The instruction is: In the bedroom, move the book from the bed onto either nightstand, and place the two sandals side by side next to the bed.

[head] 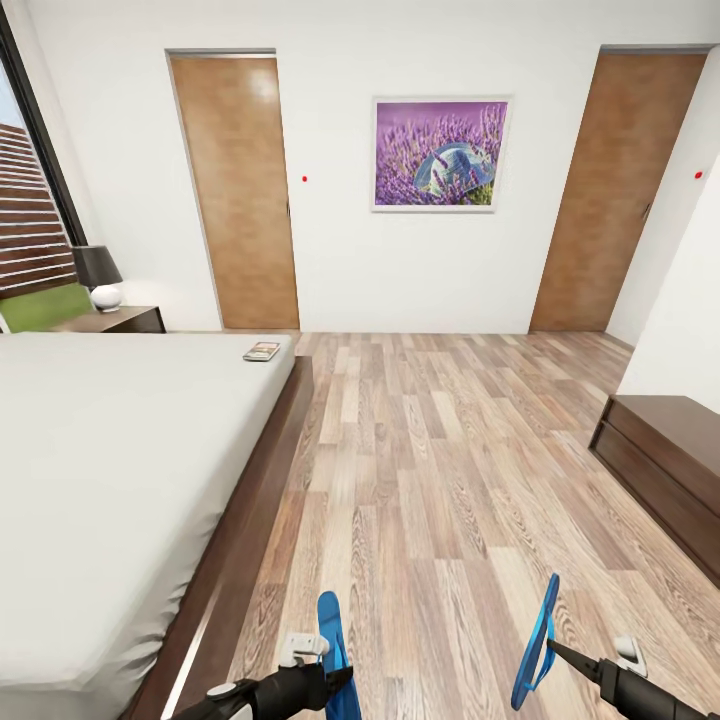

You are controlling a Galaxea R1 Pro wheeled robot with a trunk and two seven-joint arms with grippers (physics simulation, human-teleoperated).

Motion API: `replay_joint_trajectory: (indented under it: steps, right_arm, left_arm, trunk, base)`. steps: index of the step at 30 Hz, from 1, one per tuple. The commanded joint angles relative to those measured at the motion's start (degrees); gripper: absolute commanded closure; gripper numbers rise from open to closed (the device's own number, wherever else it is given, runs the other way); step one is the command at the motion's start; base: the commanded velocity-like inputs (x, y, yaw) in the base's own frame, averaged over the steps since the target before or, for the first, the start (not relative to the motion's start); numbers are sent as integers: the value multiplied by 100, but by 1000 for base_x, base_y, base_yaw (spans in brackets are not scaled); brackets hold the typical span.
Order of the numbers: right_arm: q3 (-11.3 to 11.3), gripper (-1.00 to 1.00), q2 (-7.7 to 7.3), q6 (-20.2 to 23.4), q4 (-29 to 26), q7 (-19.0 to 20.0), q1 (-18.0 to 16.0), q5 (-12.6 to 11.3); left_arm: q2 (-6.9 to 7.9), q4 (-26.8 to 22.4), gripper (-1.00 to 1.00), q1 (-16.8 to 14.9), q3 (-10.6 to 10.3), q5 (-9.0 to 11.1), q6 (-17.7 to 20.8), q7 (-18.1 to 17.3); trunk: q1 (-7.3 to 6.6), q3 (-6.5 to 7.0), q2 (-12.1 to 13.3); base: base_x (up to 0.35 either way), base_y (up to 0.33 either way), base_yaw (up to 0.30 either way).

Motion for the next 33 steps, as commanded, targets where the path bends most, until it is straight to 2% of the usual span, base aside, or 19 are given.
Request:
replay_joint_trajectory:
  steps: [1,15,16,18,20,22,24,27,33]
  right_arm:
    - [34,100,-2,56,2,18,-3,-58]
    - [40,100,32,-46,142,-66,-3,-55]
    - [41,100,34,-81,195,-146,-3,-55]
    - [47,100,54,-223,312,-801,-3,-54]
    - [50,100,160,-269,426,-1299,-3,-50]
    - [51,100,288,-295,489,-1565,-3,-44]
    - [51,100,359,-318,518,-1688,-3,-43]
    - [52,100,384,-327,540,-1733,-3,-45]
    - [52,100,393,-378,660,-1748,-3,-46]
  left_arm:
    - [3,-2,100,-5,-48,35,-34,-5]
    - [-30,1,100,2,-49,33,-42,32]
    - [-56,20,100,3,-49,27,-46,41]
    - [-150,250,100,23,-50,7,-122,131]
    - [-202,397,100,33,-50,3,-254,177]
    - [-226,491,100,37,-50,1,-342,196]
    - [-237,689,100,51,-50,-2,-390,201]
    - [-241,951,100,125,-50,-9,-447,201]
    - [-250,1057,100,175,-65,-23,-521,201]
  trunk:
    - [-1,-5,-2]
    - [-1,-5,-2]
    - [-1,-5,-2]
    - [-1,-5,-2]
    - [-1,-5,-2]
    - [-1,-5,-2]
    - [-1,-5,-2]
    - [-1,-5,-2]
    - [-1,-5,-2]
  base:
    - [0,0,0]
    - [0,0,0]
    - [0,0,0]
    - [0,0,0]
    - [0,0,0]
    - [0,0,0]
    - [0,0,0]
    - [0,0,0]
    - [0,0,0]
